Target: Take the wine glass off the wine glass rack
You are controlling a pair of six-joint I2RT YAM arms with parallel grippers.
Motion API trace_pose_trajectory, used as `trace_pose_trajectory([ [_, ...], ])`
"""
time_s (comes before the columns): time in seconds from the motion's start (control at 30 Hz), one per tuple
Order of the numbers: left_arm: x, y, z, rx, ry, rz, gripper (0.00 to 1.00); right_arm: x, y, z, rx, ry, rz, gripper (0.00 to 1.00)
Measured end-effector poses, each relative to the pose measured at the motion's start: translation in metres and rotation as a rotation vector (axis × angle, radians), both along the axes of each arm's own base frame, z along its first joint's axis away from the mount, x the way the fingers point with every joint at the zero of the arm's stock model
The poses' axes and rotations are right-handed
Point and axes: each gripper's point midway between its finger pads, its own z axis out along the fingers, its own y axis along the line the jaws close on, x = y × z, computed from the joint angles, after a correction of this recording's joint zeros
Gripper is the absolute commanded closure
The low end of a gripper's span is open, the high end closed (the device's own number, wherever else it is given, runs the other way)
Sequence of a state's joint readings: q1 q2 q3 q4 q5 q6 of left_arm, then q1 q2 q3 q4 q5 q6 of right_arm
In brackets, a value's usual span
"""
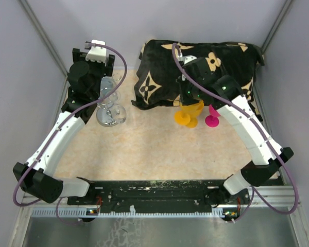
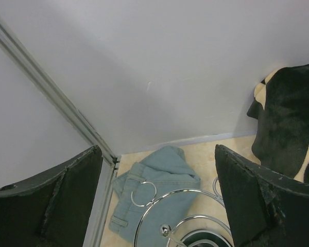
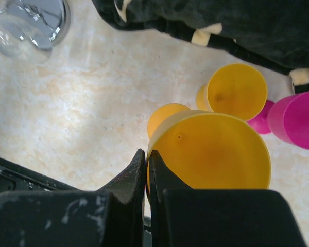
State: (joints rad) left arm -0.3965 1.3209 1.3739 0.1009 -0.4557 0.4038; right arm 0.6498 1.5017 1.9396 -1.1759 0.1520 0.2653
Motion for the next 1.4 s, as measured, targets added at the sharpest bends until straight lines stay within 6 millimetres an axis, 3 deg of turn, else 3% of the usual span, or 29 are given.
trace_pose_trajectory([
  [0.1,0.000,-0.001,-0.002,-0.005,0.006,-0.003,0.06,-0.003,0.002,-0.020,-0.046,0.031,-0.003,1.00],
  [0.33,0.000,-0.001,-0.006,-0.005,0.022,-0.006,0.06,-0.013,-0.010,-0.095,-0.163,0.177,-0.057,1.00],
  [0.6,0.000,-0.004,-0.008,-0.010,0.030,-0.019,0.06,-0.020,-0.023,-0.141,-0.169,0.223,-0.137,1.00],
  [0.9,0.000,-0.006,-0.010,-0.021,0.035,-0.029,0.06,-0.007,-0.040,-0.157,-0.143,0.194,-0.228,1.00],
  [1.4,0.000,-0.008,-0.013,-0.022,0.049,-0.041,0.06,-0.001,-0.042,-0.167,-0.137,0.174,-0.241,1.00],
])
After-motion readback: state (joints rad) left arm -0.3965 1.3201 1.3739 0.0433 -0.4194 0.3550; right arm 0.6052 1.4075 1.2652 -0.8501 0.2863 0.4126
